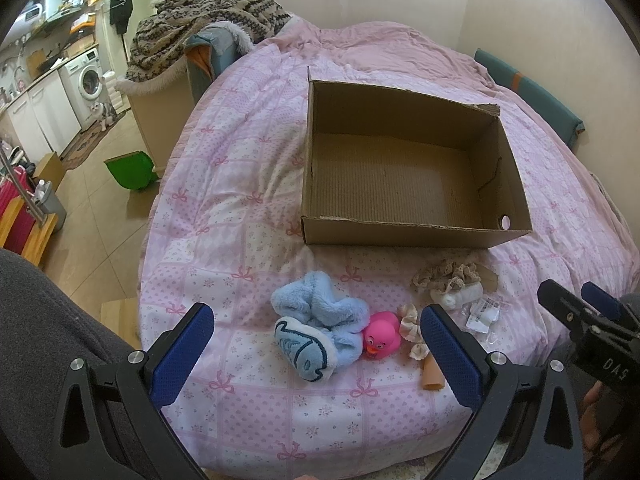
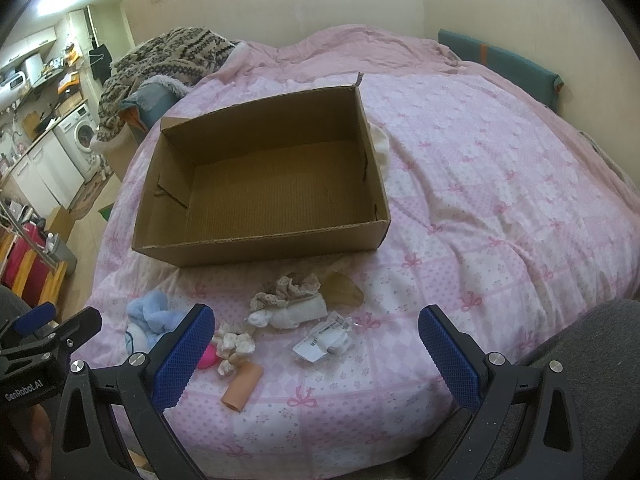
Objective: Organize soft objects
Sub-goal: 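Lower the left gripper onto the blue fuzzy sock bundle and close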
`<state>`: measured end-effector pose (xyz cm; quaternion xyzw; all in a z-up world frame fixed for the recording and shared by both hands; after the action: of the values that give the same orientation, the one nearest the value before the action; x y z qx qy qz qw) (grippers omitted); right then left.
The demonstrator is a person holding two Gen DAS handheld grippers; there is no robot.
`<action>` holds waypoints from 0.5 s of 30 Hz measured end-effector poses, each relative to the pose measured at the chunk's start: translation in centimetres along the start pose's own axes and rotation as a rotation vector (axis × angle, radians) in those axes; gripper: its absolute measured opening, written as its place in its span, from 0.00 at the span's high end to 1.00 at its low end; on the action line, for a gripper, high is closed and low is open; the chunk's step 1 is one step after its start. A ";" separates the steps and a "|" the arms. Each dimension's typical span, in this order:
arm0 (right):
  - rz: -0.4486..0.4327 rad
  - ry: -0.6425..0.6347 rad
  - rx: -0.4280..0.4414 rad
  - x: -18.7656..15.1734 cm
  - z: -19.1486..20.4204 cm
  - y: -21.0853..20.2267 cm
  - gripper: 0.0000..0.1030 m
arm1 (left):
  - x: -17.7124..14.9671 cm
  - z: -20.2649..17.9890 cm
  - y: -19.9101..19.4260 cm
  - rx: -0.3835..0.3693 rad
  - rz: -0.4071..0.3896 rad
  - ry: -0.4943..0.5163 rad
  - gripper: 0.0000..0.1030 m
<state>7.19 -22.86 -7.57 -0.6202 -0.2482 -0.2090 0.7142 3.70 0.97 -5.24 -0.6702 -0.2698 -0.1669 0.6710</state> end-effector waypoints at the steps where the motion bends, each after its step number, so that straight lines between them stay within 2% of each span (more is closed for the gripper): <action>1: 0.002 0.003 0.005 0.2 0.0 -0.1 0.00 | 0.0 0.1 0.0 0.003 0.015 -0.002 0.00; 7: 0.046 0.030 0.088 2.4 0.4 -0.2 0.00 | 2.2 -0.2 -1.3 -0.023 0.023 -0.007 0.00; 12: 0.082 0.009 0.135 4.1 1.0 0.1 0.00 | 3.5 0.4 -0.7 0.028 0.049 0.004 0.00; 15: 0.131 -0.016 0.150 4.1 1.2 1.1 0.00 | 3.3 1.2 0.7 0.060 0.106 0.005 0.00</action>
<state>11.03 -21.44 -5.78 -0.5814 -0.2275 -0.1377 0.7690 6.53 2.64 -3.91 -0.6628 -0.2371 -0.1247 0.6992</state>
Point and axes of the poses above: each gripper's, at about its wrist camera, not at the fingertips, and y roughly the way its jaws point, z to its left, x to its top, the point moved 6 cm from there along y, roughly the way its jaws point, and after that the axes turned 1 degree about y, right-handed, at the moved point
